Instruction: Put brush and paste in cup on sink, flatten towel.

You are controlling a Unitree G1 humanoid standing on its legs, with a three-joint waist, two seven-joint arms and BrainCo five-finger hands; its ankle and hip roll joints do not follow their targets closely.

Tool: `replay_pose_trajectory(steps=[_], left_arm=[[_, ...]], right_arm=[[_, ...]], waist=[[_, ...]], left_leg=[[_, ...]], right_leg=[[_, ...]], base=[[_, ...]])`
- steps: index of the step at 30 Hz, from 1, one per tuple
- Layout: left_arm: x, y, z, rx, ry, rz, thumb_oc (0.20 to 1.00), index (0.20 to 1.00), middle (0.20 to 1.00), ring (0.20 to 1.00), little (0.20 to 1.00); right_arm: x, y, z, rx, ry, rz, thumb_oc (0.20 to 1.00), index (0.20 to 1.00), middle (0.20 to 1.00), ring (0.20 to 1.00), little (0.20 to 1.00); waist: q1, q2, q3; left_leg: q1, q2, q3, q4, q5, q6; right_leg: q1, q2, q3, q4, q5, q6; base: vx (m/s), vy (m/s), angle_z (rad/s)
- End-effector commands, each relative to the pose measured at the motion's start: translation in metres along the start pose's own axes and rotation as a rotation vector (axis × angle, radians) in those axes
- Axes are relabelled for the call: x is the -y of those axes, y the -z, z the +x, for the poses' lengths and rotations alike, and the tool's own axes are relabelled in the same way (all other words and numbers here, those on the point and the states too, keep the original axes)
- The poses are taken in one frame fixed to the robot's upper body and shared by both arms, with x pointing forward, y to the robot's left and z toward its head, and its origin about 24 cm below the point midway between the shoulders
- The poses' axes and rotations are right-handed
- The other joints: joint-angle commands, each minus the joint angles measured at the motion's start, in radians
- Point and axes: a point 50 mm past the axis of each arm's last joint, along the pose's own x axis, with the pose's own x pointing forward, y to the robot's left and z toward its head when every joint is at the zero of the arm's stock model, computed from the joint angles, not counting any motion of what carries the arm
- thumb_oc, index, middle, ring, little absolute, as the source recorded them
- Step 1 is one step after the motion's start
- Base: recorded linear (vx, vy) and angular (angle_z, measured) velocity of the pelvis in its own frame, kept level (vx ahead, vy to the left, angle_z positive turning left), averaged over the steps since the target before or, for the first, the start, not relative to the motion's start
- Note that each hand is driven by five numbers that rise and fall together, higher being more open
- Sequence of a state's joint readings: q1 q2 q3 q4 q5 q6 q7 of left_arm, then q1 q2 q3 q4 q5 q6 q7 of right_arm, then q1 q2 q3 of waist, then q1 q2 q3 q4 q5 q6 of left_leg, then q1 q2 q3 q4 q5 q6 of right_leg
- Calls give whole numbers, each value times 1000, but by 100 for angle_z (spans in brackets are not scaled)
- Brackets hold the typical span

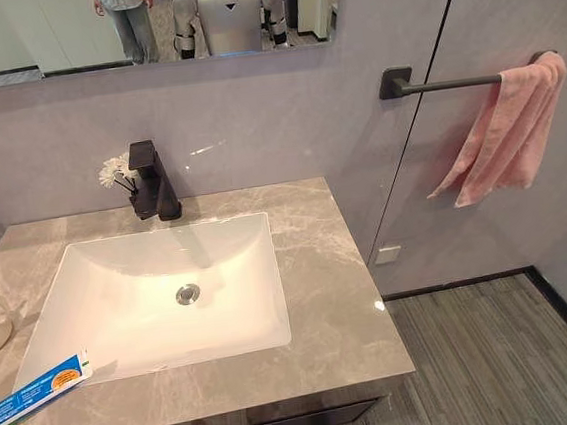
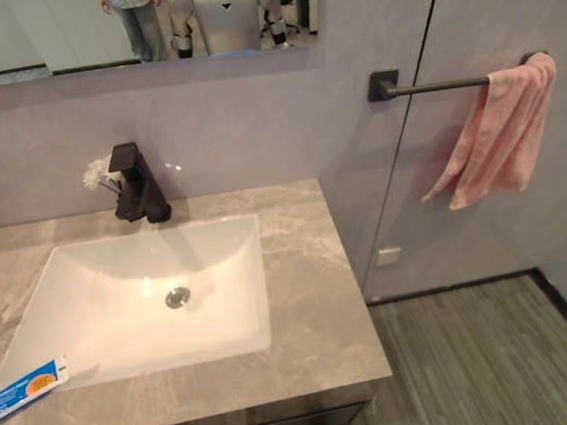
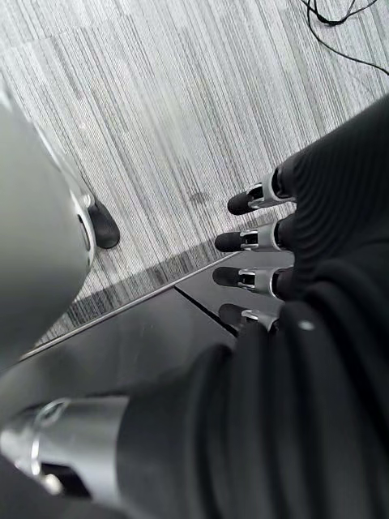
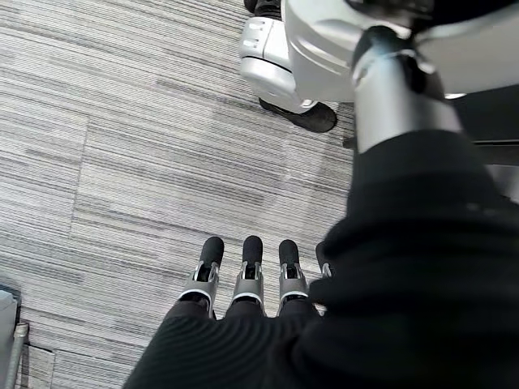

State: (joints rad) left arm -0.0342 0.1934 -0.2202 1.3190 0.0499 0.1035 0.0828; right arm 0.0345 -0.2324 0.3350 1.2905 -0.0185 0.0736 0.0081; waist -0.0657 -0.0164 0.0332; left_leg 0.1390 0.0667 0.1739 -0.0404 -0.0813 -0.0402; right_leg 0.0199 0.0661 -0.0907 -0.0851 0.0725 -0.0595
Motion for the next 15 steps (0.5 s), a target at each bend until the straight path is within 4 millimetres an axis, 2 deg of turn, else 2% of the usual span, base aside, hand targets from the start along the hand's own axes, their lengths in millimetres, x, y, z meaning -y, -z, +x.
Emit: replay_pose_trajectory(steps=[1,10,13,15], left_arm=[[-10,2,1,-18,-23,54,1000,1000,1000,1000,1000],[-10,0,1,-13,-27,63,1000,1000,1000,1000,1000],[-11,-5,1,6,-34,65,1000,1000,1000,1000,1000],[-14,-12,1,29,-47,68,1000,1000,1000,1000,1000]], right_arm=[[-5,-20,2,25,-22,-31,1000,1000,1000,1000,1000],[4,-19,1,18,11,-33,1000,1000,1000,1000,1000],[14,-29,1,59,38,-35,1000,1000,1000,1000,1000],[19,-32,0,74,56,-27,1000,1000,1000,1000,1000]], waist=[[-6,-40,16],[-10,-33,37],[-9,-31,56],[-7,-40,80]], left_leg=[[-24,-42,7,-47,103,28],[-52,-38,-12,-47,121,15],[-50,-41,-15,-47,136,15],[-82,-42,-17,15,125,14]], right_leg=[[75,-69,-3,56,-18,109],[69,-59,-11,4,-6,101],[72,-60,-8,2,-4,98],[62,-71,-13,21,-4,95]], base=[[0,0,0],[-24,-39,2],[-33,-28,10],[-116,-23,13]])
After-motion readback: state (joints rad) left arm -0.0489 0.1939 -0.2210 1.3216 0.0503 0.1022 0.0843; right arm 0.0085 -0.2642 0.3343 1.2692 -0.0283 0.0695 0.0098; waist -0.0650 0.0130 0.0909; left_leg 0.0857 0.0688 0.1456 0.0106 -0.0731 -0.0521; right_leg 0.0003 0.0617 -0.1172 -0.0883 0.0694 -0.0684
